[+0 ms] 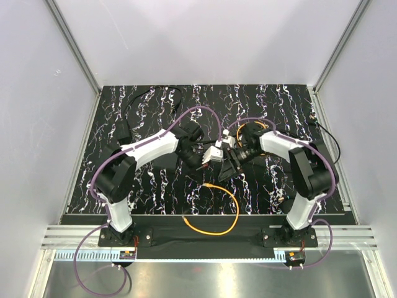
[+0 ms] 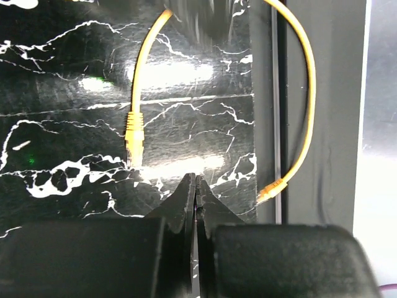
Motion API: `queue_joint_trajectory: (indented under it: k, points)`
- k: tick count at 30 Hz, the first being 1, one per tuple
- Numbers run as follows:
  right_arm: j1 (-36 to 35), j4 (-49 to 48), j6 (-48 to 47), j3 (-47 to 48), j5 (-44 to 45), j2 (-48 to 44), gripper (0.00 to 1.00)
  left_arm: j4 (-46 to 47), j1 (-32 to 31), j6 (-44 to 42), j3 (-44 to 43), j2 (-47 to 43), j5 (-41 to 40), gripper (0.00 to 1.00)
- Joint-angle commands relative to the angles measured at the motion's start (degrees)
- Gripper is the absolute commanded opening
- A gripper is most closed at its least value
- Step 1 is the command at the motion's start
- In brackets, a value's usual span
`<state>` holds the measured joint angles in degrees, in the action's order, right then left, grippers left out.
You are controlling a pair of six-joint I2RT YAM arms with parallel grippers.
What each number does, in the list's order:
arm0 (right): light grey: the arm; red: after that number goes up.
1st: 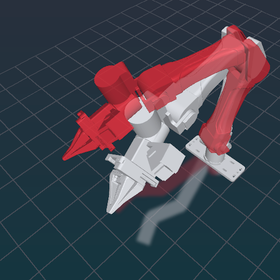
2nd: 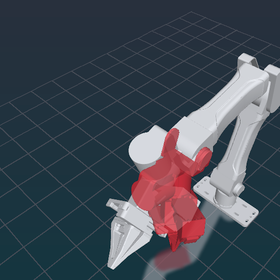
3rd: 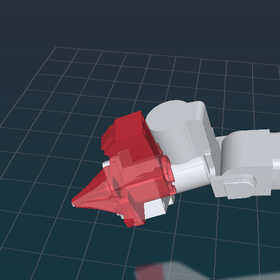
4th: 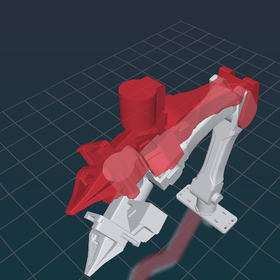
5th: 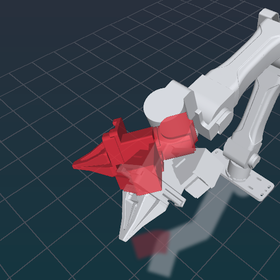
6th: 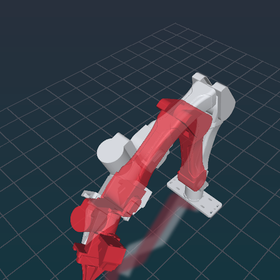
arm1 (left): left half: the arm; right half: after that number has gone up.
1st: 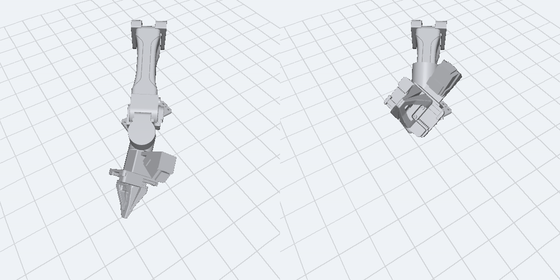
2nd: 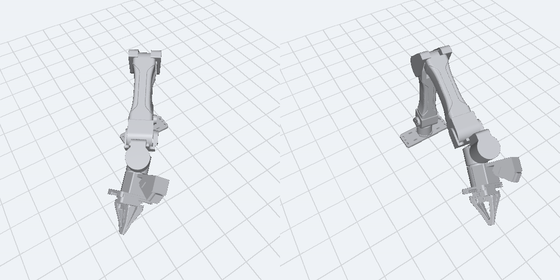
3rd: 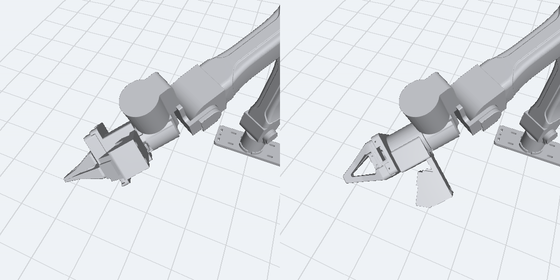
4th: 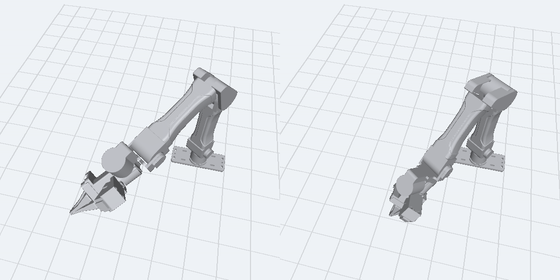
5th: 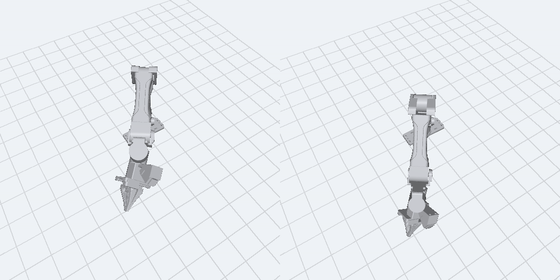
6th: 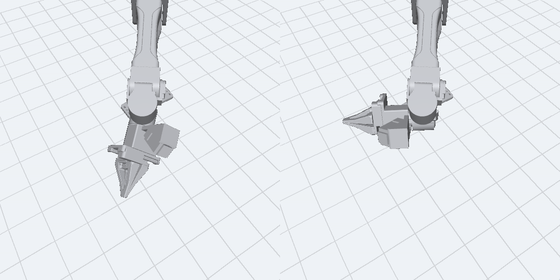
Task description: Insert the plug into the switch port
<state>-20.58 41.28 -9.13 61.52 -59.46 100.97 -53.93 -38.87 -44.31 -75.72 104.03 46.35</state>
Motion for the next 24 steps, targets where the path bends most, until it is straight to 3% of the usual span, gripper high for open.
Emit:
queue_joint_trajectory:
  k: [1, 5, 9, 17, 24]
  points:
    - [-1.57, -4.45, 2.36, 2.73, -0.48, 3.78, 0.7, 0.75, 0.55, 1.6, 0.31, -0.49, 2.35, 0.0]
    - [-0.43, -6.02, 3.41, 2.03, -0.83, 2.05, 0.69, 11.0, 0.82, 3.79, 6.98, -5.84, -5.02, 0.33]
    - [0.89, -5.86, 4.9, 2.03, -0.92, -1.47, 0.69, 17.36, -0.06, 4.94, 10.68, -9.28, -11.18, 0.47]
    - [8.09, 0.89, 1.31, 3.43, -0.92, -2.27, 0.67, 23.78, -5.68, 0.55, 12.79, -7.98, -19.27, 0.56]
    - [11.96, 5.83, -3.18, 3.79, -0.66, -2.97, 0.67, 26.16, -8.76, -0.24, 11.21, -2.7, -23.14, 0.56]
